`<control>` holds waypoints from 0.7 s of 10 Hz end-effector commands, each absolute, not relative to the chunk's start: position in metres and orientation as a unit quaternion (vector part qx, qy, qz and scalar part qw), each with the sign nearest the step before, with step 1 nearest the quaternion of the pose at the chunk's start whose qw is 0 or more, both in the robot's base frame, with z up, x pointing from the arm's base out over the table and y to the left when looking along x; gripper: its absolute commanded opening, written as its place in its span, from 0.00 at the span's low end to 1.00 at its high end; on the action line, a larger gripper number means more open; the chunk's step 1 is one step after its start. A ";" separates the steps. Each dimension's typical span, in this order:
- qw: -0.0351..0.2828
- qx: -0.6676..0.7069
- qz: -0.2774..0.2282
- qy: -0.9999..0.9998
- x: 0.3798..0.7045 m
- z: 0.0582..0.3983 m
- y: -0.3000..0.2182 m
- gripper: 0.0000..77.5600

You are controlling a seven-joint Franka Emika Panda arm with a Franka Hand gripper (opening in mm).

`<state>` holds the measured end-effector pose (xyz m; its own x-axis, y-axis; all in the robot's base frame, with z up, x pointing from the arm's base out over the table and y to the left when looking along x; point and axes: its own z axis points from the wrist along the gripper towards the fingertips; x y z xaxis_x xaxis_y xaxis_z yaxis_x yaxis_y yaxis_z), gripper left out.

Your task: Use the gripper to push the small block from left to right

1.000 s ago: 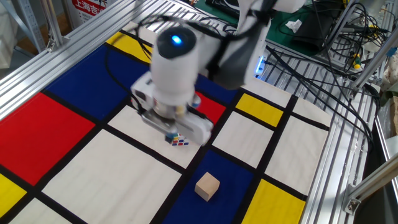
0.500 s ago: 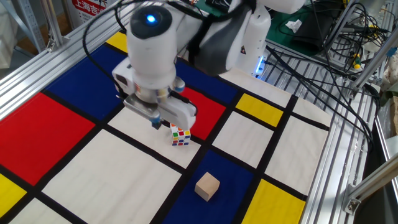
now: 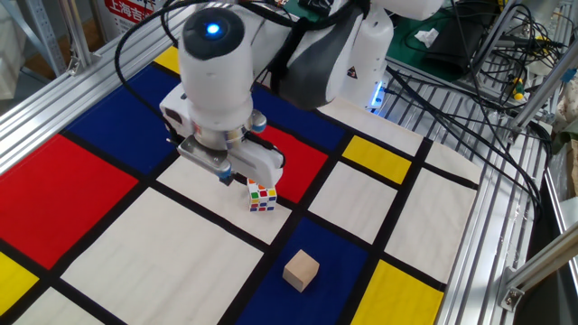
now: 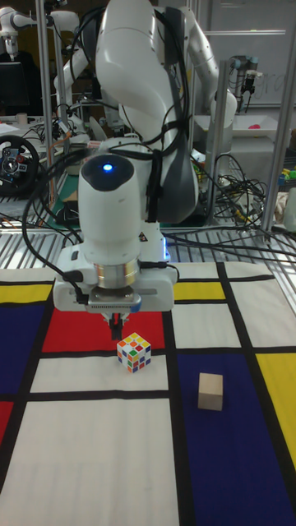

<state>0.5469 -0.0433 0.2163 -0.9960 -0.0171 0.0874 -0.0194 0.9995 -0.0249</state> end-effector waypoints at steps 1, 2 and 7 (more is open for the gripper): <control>0.002 -0.004 0.015 -1.000 0.548 0.218 -0.043 0.00; 0.011 -0.001 0.015 -1.000 0.541 0.227 -0.049 0.00; 0.027 -0.007 0.009 -1.000 0.493 0.336 -0.122 0.00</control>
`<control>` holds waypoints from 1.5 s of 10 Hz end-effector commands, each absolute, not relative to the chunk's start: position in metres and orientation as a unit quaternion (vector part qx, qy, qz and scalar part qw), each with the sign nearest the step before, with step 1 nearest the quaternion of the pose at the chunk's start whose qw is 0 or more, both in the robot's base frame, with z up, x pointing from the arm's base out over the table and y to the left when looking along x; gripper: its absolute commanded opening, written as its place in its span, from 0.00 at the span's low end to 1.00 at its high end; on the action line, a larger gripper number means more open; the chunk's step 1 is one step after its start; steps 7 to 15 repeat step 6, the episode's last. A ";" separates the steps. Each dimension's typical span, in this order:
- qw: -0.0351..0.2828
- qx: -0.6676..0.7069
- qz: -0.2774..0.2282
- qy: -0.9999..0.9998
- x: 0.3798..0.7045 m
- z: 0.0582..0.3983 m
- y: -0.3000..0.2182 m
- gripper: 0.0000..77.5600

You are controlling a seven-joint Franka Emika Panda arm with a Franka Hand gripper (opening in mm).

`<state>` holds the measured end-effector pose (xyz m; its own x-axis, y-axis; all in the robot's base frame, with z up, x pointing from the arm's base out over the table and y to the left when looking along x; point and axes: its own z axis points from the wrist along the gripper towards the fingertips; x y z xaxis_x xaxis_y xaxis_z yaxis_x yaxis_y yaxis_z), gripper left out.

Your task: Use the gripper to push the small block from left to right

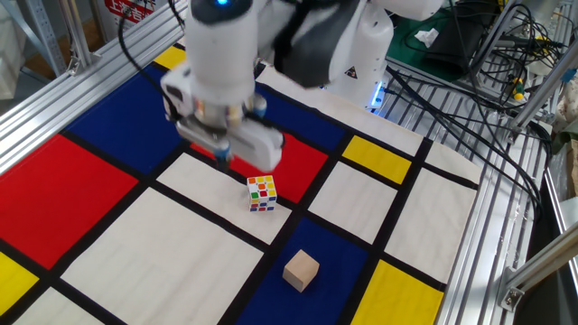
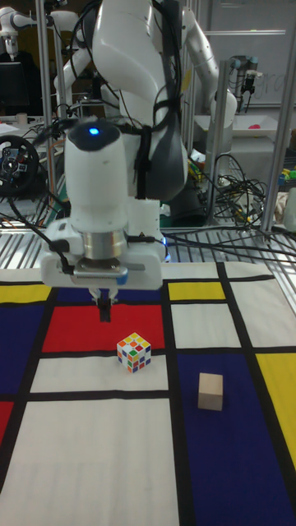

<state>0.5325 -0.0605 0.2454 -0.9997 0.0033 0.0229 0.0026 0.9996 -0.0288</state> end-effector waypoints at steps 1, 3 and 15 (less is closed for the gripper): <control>0.022 -0.011 -0.003 -1.000 0.488 0.347 -0.133 0.00; 0.012 -0.006 -0.018 -1.000 0.487 0.356 -0.143 0.00; -0.001 0.022 -0.025 -0.999 0.495 0.363 -0.149 0.00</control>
